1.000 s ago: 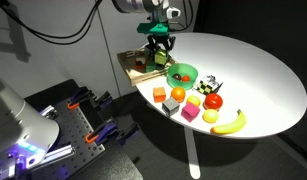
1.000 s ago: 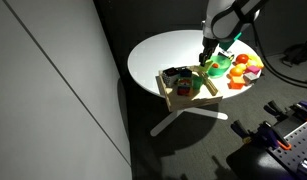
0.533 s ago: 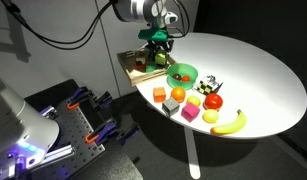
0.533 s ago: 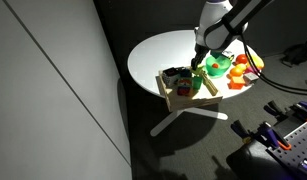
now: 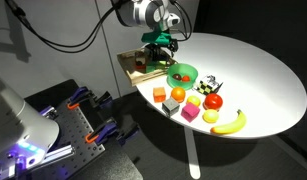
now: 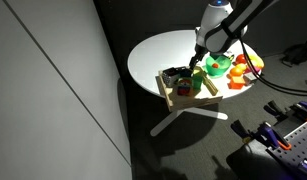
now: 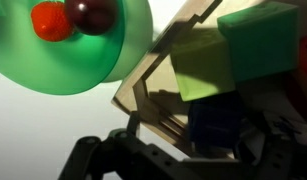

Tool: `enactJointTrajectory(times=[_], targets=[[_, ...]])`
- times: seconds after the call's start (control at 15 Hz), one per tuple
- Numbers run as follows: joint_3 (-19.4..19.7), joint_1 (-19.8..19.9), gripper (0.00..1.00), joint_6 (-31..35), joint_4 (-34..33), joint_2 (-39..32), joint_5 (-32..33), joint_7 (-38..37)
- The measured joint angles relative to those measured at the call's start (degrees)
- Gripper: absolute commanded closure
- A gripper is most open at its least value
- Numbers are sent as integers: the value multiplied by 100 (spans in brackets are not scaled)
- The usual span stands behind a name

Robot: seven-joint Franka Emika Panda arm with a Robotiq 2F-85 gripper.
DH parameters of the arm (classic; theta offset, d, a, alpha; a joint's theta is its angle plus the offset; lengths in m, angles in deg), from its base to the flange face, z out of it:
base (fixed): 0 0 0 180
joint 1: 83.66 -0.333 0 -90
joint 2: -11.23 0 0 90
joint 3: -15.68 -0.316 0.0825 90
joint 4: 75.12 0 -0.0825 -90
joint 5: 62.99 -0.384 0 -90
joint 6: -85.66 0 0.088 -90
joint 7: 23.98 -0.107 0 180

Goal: Pick up the lime green block and drop it onto the tray

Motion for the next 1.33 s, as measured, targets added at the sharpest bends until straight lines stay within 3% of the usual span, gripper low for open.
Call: enactJointTrajectory(times=[0.67,1.33], targets=[[5,4,0,50,67,157,-339,-45],[-12,13,0,-1693,318,858,-723,-338]])
